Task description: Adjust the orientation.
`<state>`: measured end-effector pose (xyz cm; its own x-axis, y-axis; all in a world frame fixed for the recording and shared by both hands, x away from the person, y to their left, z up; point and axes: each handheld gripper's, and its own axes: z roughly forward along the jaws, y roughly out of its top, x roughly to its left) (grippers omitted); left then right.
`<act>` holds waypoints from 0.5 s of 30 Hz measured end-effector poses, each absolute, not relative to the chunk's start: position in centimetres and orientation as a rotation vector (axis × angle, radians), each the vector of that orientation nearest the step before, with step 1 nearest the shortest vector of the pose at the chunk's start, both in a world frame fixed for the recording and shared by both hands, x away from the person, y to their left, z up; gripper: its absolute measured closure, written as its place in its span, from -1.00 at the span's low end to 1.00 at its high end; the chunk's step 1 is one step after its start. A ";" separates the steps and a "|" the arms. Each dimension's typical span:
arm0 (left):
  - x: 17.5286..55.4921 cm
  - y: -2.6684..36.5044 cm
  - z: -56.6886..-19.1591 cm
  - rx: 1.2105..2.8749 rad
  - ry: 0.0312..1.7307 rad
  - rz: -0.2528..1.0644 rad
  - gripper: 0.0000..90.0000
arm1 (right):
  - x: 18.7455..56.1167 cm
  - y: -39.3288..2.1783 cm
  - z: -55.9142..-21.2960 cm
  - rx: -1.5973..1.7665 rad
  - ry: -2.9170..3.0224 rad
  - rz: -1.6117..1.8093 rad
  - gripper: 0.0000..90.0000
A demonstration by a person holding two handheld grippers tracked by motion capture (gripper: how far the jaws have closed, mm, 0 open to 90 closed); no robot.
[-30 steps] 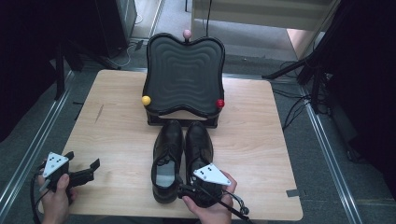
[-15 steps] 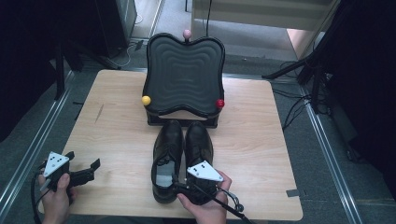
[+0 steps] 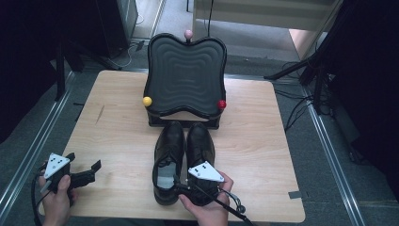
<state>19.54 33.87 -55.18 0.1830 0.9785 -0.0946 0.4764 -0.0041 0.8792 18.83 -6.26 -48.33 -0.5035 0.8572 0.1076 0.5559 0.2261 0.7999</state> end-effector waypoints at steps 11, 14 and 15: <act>19.5 33.8 -55.2 1.620 1.406 0.754 -0.99 | 18.9 -6.1 -48.3 1.310 2.152 1.152 -0.56; 19.5 33.7 -55.2 1.623 1.403 0.754 -0.99 | 18.9 -5.9 -48.2 1.314 2.154 1.144 -0.56; 19.5 33.7 -55.2 1.623 1.403 0.756 -0.99 | 18.9 -5.9 -48.2 1.315 2.153 1.142 -0.56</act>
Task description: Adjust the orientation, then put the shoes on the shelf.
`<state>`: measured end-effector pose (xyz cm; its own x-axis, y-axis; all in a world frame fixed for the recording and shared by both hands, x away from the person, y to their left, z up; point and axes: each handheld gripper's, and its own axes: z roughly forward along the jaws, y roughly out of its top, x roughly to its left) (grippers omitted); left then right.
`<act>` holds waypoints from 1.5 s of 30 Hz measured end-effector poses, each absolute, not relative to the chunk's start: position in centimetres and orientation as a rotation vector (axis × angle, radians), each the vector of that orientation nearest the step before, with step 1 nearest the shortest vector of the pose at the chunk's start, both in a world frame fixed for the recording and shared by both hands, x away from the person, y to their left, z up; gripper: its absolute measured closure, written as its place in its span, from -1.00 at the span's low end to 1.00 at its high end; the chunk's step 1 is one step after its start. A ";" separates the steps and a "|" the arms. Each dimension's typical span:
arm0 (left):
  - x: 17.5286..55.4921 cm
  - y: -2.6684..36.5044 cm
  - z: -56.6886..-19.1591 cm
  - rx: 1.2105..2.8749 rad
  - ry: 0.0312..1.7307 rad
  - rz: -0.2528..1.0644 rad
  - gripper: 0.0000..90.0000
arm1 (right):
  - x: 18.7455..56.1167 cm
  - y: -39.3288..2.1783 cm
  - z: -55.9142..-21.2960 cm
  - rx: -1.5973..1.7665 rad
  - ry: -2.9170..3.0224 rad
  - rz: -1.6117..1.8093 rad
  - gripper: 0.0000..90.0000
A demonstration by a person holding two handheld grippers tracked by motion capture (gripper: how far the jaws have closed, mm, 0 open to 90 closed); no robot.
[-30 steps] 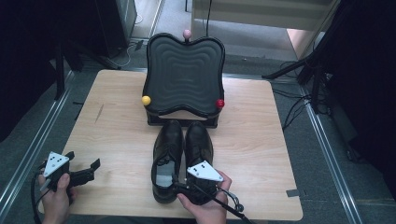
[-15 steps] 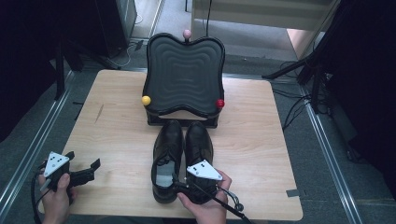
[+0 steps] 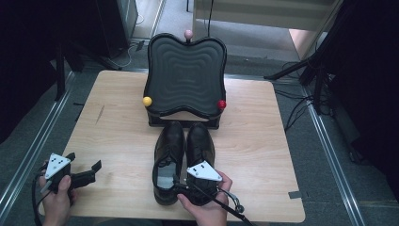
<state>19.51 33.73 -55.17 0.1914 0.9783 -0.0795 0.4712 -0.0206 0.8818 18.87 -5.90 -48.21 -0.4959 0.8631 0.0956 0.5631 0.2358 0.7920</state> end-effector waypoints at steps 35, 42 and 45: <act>19.5 33.7 -55.2 1.626 1.399 0.764 -0.99 | 20.5 -3.2 -48.0 1.449 2.162 0.938 -0.10; 19.5 33.7 -55.2 1.624 1.401 0.765 -0.99 | 21.2 -3.2 -48.4 1.480 2.185 0.938 -0.02; 19.5 33.7 -55.2 1.622 1.401 0.762 -0.99 | 21.4 -2.9 -48.8 1.493 2.172 0.931 0.05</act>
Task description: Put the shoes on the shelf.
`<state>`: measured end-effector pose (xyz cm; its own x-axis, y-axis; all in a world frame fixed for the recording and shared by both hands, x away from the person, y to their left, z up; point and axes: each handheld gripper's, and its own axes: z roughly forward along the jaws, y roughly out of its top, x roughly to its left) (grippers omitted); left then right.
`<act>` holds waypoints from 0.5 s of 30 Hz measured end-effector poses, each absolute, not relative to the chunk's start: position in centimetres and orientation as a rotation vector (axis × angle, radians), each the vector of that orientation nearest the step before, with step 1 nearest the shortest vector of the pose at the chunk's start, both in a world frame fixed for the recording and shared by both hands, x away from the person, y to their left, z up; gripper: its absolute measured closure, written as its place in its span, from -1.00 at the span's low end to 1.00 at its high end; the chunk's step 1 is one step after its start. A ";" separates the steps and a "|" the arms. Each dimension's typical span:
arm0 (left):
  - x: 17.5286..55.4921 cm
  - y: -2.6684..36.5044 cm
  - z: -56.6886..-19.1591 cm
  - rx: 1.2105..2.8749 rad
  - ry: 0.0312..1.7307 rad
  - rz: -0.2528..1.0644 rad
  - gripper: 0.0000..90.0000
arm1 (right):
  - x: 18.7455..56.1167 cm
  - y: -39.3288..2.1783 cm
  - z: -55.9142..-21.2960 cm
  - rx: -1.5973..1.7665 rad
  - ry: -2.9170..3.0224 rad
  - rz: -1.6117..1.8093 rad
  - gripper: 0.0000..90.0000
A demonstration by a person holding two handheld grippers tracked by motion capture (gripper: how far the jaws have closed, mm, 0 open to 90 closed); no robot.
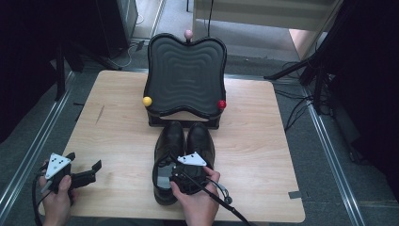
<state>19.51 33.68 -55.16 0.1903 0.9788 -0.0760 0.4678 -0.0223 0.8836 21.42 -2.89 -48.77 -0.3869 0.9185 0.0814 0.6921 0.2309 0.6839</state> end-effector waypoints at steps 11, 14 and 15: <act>19.5 33.7 -55.2 1.621 1.402 0.762 -0.99 | 21.1 -2.2 -49.3 1.538 2.059 0.885 0.65; 19.5 33.7 -55.2 1.622 1.401 0.762 -0.99 | 20.9 -2.3 -49.3 1.552 2.012 0.875 0.76; 19.5 33.7 -55.2 1.622 1.401 0.761 -0.99 | 20.9 -2.3 -49.4 1.555 2.006 0.883 0.78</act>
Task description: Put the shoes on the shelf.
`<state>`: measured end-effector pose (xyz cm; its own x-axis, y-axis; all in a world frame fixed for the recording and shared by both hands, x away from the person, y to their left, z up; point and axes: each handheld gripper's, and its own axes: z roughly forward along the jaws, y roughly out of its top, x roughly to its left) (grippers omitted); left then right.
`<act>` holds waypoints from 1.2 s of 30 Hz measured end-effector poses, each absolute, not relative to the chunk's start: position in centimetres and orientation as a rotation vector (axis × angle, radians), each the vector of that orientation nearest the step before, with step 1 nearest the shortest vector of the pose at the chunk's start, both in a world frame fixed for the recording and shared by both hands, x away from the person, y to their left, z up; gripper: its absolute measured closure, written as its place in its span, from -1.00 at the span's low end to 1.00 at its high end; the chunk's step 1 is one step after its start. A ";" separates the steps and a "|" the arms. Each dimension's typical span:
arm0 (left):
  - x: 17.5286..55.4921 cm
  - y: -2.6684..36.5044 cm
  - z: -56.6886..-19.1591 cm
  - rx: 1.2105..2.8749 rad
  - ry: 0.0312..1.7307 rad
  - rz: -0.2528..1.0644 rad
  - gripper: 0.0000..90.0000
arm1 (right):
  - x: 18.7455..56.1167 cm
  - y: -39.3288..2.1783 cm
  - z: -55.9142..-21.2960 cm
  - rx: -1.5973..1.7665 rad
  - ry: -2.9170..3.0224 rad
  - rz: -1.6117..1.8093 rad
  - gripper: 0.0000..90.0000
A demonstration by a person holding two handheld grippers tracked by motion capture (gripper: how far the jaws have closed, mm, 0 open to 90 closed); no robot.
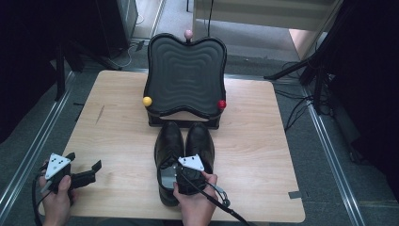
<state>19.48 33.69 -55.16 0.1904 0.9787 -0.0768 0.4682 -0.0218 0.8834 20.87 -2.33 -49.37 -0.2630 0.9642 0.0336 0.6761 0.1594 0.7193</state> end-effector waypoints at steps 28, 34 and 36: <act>19.5 33.7 -55.2 1.622 1.401 0.768 -0.99 | 18.5 -3.4 -49.5 1.488 2.010 0.949 0.84; 19.5 33.6 -55.2 1.621 1.402 0.771 -0.99 | 18.0 -3.8 -49.4 1.492 2.002 0.966 0.84; 19.5 33.6 -55.2 1.620 1.403 0.773 -0.99 | 17.8 -4.0 -49.3 1.482 1.997 0.977 0.84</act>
